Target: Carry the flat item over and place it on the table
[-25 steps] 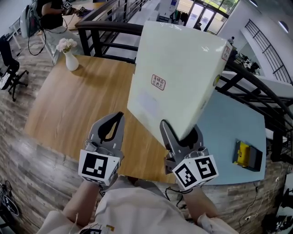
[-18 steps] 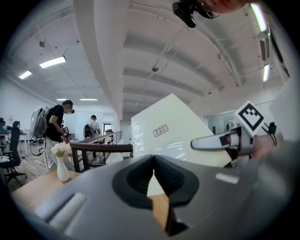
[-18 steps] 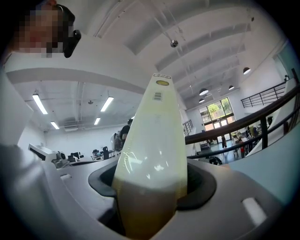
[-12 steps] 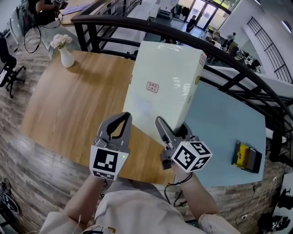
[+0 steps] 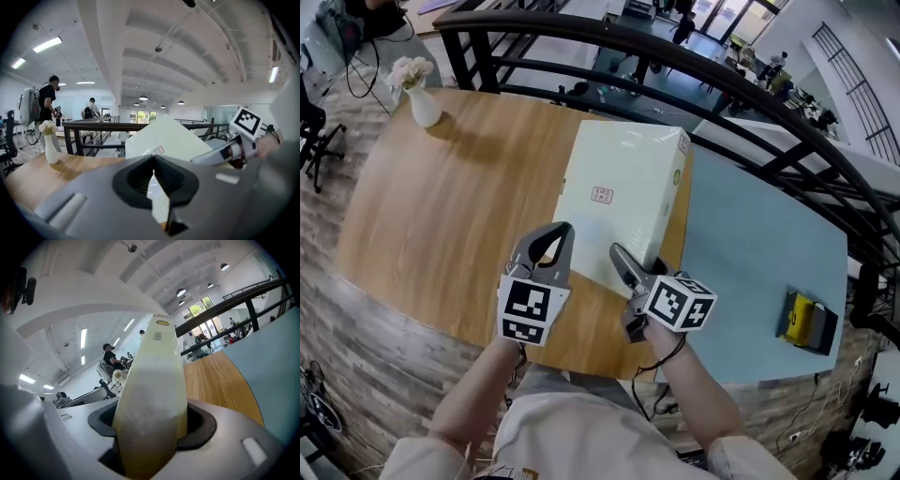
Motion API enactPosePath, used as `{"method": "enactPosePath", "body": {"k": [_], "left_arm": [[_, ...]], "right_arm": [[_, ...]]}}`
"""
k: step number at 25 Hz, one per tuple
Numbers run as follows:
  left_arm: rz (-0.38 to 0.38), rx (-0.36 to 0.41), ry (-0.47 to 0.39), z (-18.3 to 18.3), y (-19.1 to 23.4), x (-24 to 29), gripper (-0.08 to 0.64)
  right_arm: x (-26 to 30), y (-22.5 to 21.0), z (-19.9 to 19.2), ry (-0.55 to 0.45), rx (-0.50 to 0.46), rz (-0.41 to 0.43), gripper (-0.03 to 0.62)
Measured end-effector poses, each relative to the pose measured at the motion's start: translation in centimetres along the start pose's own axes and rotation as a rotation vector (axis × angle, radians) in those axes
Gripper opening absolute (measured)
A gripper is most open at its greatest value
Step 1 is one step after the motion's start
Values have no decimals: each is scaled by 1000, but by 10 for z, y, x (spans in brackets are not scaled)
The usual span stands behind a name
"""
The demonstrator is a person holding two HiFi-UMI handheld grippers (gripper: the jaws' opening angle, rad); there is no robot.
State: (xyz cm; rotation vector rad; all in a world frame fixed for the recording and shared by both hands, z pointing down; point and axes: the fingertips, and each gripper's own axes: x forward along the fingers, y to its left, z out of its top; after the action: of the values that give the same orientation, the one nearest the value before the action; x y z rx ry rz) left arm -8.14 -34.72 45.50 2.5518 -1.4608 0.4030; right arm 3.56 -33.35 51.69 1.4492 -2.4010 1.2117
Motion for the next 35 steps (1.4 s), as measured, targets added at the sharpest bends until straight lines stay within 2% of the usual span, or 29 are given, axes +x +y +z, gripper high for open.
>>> {"method": "enactPosePath", "body": {"k": [7, 12, 21, 28, 31, 35], "left_arm": [[-1, -78, 91, -48, 19, 42, 3], [-7, -172, 142, -79, 29, 64, 3], [-10, -210, 193, -114, 46, 88, 3], [-32, -245, 195, -120, 44, 89, 3], [-41, -241, 209, -126, 39, 91, 3], [-55, -233, 229, -134, 28, 95, 3]], "right_arm": [[42, -35, -17, 84, 67, -8, 314], [68, -58, -27, 113, 143, -30, 314], [105, -85, -44, 139, 377, 51, 328], [119, -106, -48, 146, 403, 87, 337], [126, -125, -54, 153, 421, 53, 358], [134, -152, -61, 180, 441, -55, 396]]}}
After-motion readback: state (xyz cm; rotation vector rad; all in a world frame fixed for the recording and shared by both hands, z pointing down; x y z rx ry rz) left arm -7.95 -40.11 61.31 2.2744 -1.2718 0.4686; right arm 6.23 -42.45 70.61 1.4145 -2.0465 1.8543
